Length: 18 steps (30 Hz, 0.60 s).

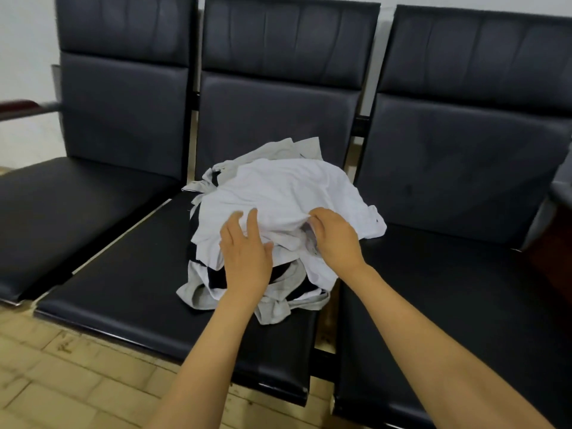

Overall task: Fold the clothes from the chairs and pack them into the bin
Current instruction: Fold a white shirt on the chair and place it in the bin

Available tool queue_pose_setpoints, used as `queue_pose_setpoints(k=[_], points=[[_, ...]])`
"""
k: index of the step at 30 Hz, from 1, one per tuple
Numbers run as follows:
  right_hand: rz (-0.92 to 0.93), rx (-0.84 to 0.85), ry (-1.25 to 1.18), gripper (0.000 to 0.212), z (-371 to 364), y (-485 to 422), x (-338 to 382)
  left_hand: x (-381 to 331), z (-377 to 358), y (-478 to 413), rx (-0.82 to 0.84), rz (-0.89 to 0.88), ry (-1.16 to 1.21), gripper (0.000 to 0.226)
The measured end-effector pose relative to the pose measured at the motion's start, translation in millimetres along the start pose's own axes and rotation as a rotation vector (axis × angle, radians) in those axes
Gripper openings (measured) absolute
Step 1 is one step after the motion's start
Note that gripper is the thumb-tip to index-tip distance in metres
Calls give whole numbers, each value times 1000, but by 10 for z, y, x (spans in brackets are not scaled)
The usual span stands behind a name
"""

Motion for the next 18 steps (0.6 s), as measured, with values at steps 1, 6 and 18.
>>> queue_pose_setpoints(k=[1,6,18], points=[[-28,-34,-116,21,107,59,63,-26,14,-9,-22,-43,-19,74],[-55,-55,-268,15,696,457,220,-86,10,34,223,-58,-215,31],[-601,406,202,29,1783,1855,-868,-1374,-25,1375,1554,-66,448,30]])
Point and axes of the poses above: each hand's wrist, its own y-axis away from the middle knuckle, its own z-axis out of the back of the hand, x = y × z, the point moved 3 cm from there along -y, towards the middle knuckle, and after that the axes turned 15 degrees about z, right-handed, at the moved point
